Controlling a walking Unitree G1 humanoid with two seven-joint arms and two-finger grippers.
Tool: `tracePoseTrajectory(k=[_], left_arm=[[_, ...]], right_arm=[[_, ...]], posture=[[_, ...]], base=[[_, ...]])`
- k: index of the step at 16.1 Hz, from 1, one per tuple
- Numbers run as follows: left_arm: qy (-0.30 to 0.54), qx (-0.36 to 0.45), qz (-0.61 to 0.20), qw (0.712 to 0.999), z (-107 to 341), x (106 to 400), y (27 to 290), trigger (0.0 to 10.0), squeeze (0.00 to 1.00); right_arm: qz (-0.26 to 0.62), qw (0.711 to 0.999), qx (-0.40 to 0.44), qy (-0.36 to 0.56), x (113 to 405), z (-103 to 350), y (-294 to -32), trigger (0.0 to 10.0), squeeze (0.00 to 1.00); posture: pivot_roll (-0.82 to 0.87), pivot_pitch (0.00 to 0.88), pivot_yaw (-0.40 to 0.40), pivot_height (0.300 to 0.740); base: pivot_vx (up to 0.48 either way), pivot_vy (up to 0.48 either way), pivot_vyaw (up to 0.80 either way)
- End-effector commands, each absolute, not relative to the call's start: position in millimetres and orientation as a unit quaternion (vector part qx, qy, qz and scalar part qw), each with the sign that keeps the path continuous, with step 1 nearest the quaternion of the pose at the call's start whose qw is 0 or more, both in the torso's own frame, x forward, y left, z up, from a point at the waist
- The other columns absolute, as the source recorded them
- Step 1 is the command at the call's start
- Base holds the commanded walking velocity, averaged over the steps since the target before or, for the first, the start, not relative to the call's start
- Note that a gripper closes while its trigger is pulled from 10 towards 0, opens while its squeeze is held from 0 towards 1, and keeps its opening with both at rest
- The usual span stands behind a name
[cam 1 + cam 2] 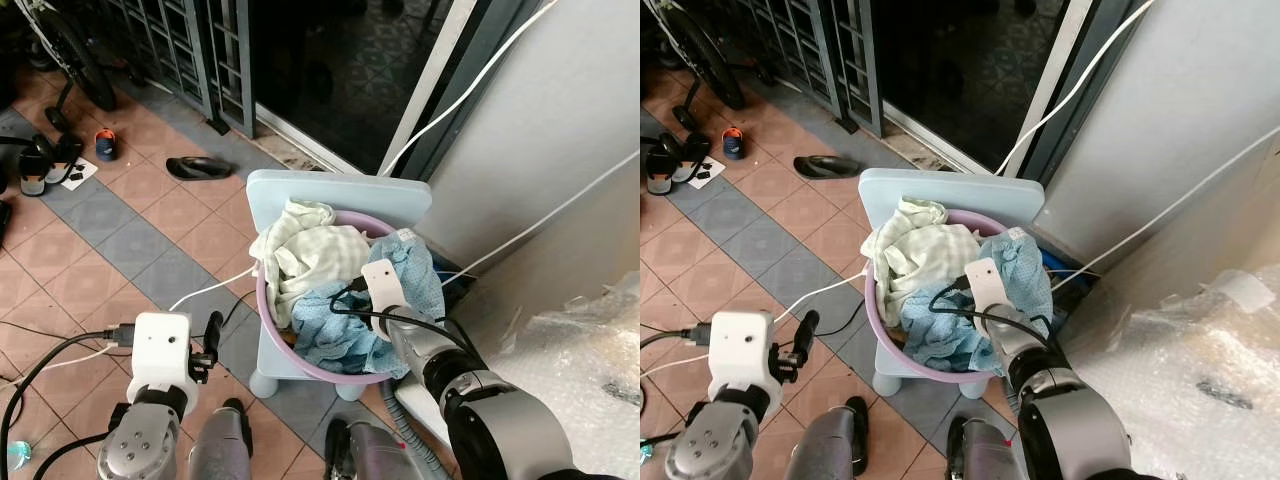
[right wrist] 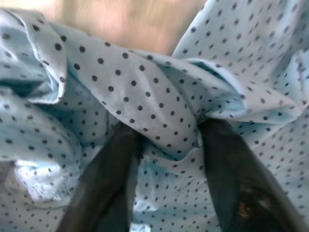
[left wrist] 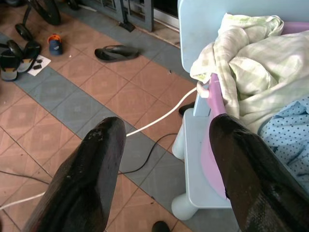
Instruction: Clothes washing
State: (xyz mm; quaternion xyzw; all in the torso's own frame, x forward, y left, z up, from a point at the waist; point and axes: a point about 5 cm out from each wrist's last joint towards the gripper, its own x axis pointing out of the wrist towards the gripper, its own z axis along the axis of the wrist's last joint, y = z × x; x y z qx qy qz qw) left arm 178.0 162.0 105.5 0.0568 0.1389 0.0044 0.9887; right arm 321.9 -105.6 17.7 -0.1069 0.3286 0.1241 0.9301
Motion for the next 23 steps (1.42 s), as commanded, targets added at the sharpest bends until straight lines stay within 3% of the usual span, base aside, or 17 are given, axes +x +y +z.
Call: tracePoseTrajectory(k=[1, 6, 17, 18, 19, 23], left_arm=[[0.145, 0.060, 0.011, 0.988, 100.6, 179.2, 162.3, 10.0, 0.00], [0.139, 0.058, 0.006, 0.989, 96.8, 190.9, 158.3, 10.0, 0.00], [0.104, 0.077, -0.031, 0.991, 99.8, 229.3, 157.5, 10.0, 0.00], [0.103, 0.077, -0.033, 0.991, 99.8, 229.1, 156.8, 10.0, 0.00], [0.103, 0.076, -0.035, 0.991, 99.8, 227.5, 156.0, 10.0, 0.00], [0.106, 0.070, -0.041, 0.991, 97.5, 217.7, 153.0, 10.0, 0.00]], right_arm=[[0.121, 0.927, -0.104, 0.341, 320.6, 15.3, -108.9, 0.0, 0.00], [0.110, 0.929, -0.108, 0.336, 325.9, 20.4, -115.8, 0.0, 0.00], [0.072, 0.944, -0.037, 0.319, 335.7, 31.6, -127.5, 0.0, 0.00], [0.081, 0.942, -0.035, 0.325, 333.1, 28.5, -126.8, 4.1, 0.00], [0.088, 0.940, -0.041, 0.328, 330.8, 26.0, -126.3, 10.0, 1.00], [0.095, 0.939, -0.070, 0.323, 327.4, 22.1, -127.3, 10.0, 1.00]], posture=[[0.21, 0.137, -0.146, 0.740], [0.16, 0.096, -0.126, 0.740], [0.12, 0.012, -0.060, 0.740], [0.12, 0.016, -0.059, 0.740], [0.12, 0.022, -0.060, 0.740], [0.12, 0.046, -0.063, 0.740]], base=[[0.000, 0.000, 0.00], [0.000, 0.000, 0.00], [0.000, 0.000, 0.00], [0.000, 0.000, 0.00], [0.000, 0.000, 0.00], [0.000, 0.000, 0.00]])
